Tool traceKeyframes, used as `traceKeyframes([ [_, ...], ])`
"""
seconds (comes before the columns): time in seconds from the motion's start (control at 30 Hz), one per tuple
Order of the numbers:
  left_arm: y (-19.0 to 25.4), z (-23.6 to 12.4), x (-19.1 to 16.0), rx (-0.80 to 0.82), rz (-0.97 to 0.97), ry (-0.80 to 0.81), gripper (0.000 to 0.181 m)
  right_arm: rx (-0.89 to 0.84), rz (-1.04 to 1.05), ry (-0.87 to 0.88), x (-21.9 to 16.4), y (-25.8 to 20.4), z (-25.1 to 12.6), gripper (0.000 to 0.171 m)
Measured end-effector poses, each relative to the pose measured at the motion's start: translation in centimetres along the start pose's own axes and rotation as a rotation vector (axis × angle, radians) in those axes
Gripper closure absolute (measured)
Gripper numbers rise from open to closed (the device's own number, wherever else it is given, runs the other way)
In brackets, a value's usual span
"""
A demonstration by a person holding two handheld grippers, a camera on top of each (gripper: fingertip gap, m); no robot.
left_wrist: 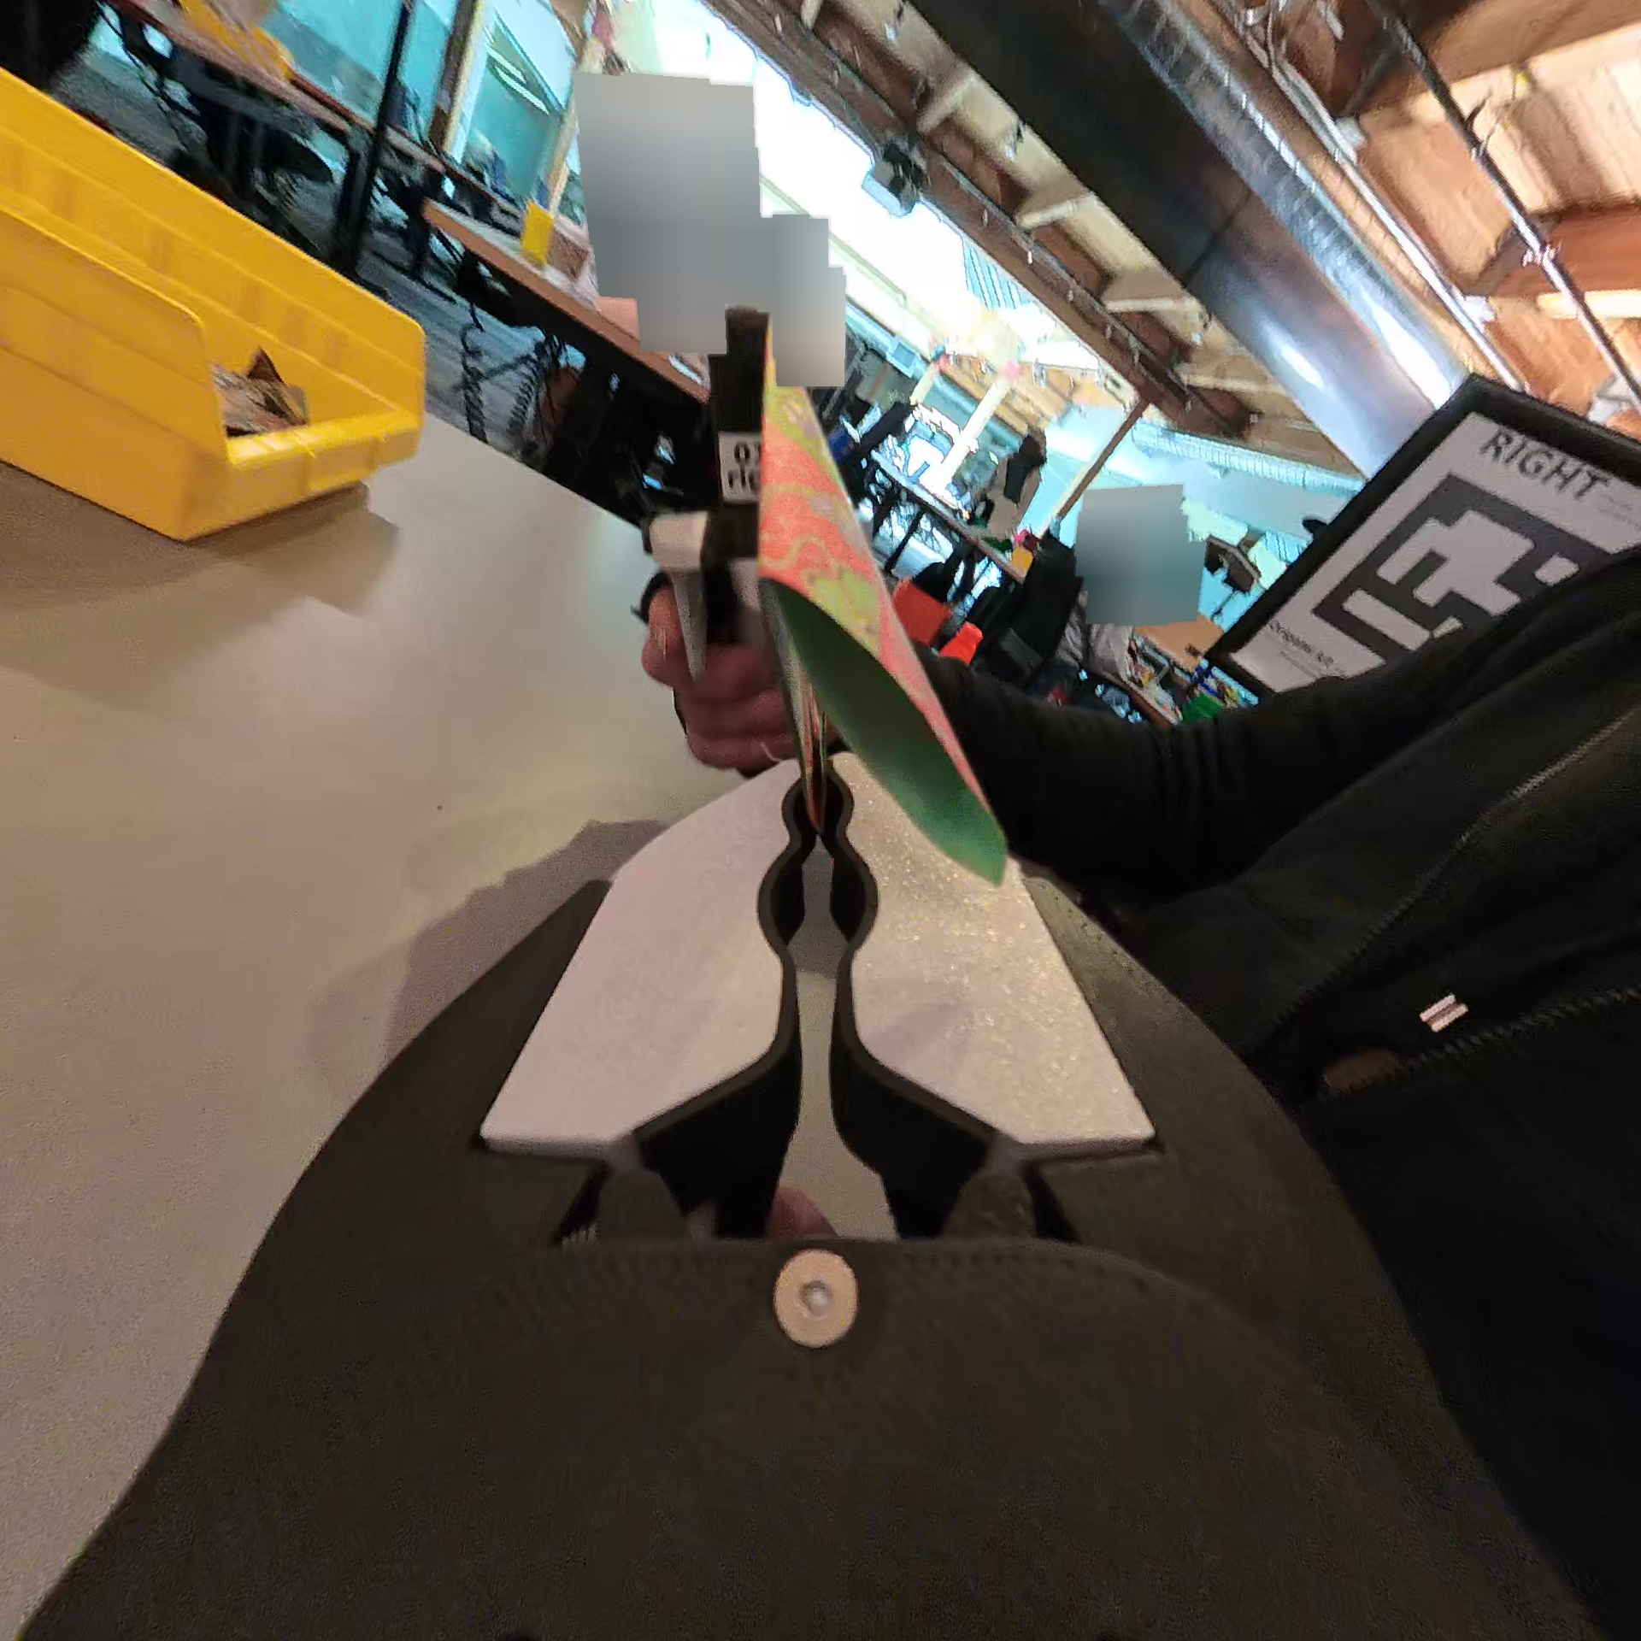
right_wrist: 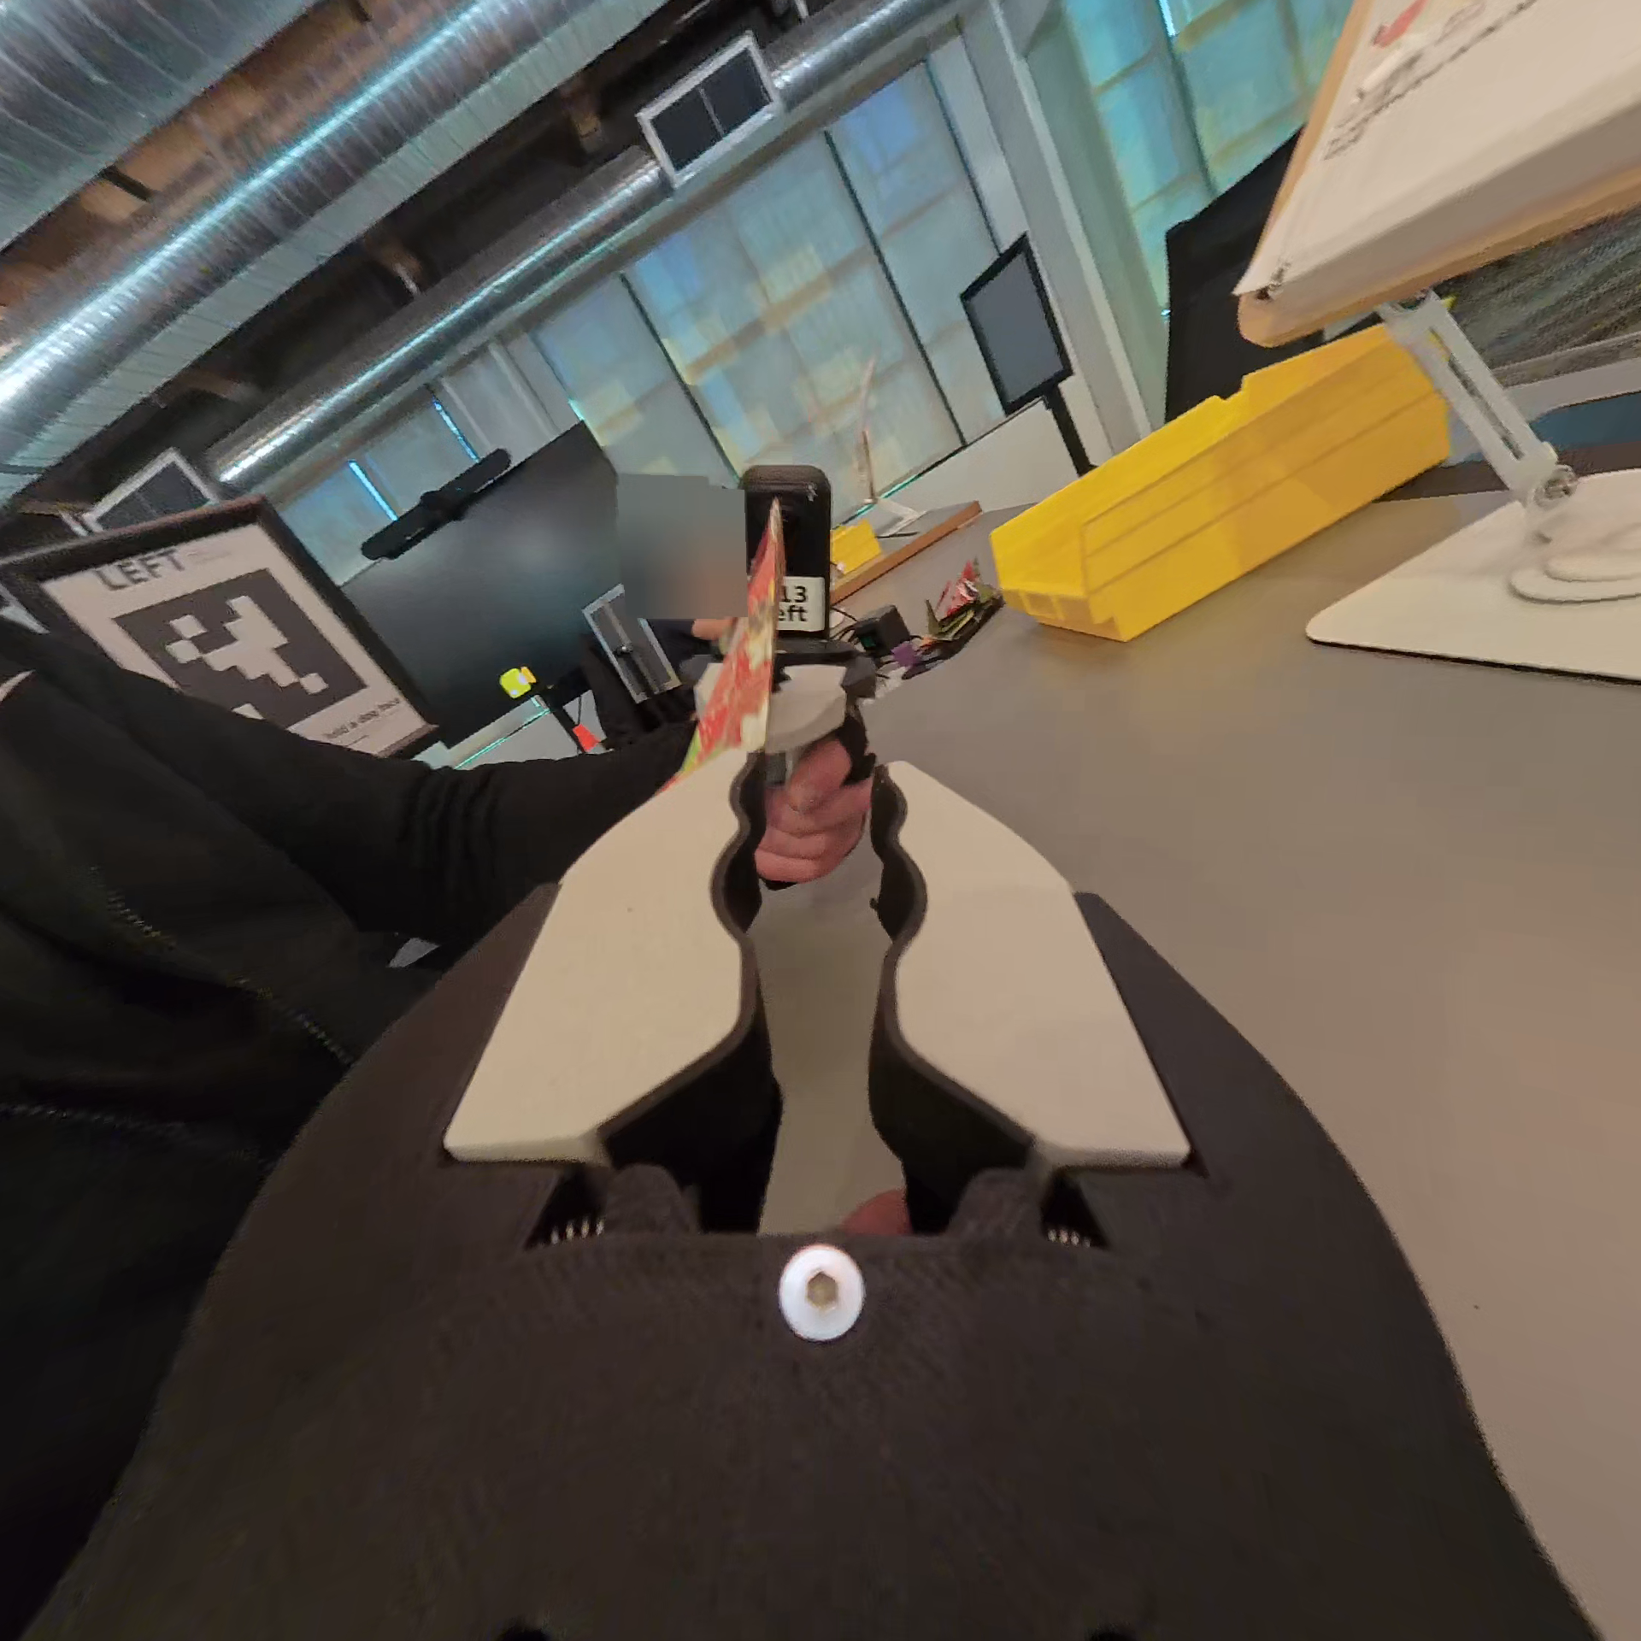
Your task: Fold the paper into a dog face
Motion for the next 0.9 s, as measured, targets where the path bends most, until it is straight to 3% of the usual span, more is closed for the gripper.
traceKeyframes([
  [0.2,0.6,0.7,-1.7,-0.040,0.004,-0.152,0.181,0.026,-0.072,-0.178,-0.6,-2.1,1.4,0.138],
  [0.37,1.3,1.5,-2.8,-0.063,0.025,-0.224,0.181,-0.009,-0.137,-0.322,-2.5,-2.5,4.2,0.143],
  [0.43,1.3,1.6,-3.0,-0.062,0.027,-0.242,0.181,-0.028,-0.168,-0.322,-2.7,-2.4,4.6,0.167],
  [0.5,1.0,1.5,-2.9,-0.048,0.022,-0.228,0.181,-0.061,-0.170,-0.321,-2.7,-2.1,4.7,0.171],
  [0.77,-2.6,-0.9,-2.5,0.112,-0.027,-0.142,0.174,-0.107,-0.081,-0.129,0.4,-1.0,2.3,0.171],
  [0.9,-4.5,-1.7,-3.5,0.219,-0.034,-0.183,0.174,-0.138,-0.013,-0.066,1.0,0.3,0.4,0.170],
])
Point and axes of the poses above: each gripper's, where its closed fingertips meet, z out along the fingers, x out of its top, y = z × x across the jaws, the point moved 4 cm from there along -z, back along the fingers, and after that the axes turned 2 degrees about z, right-handed, at the moved point
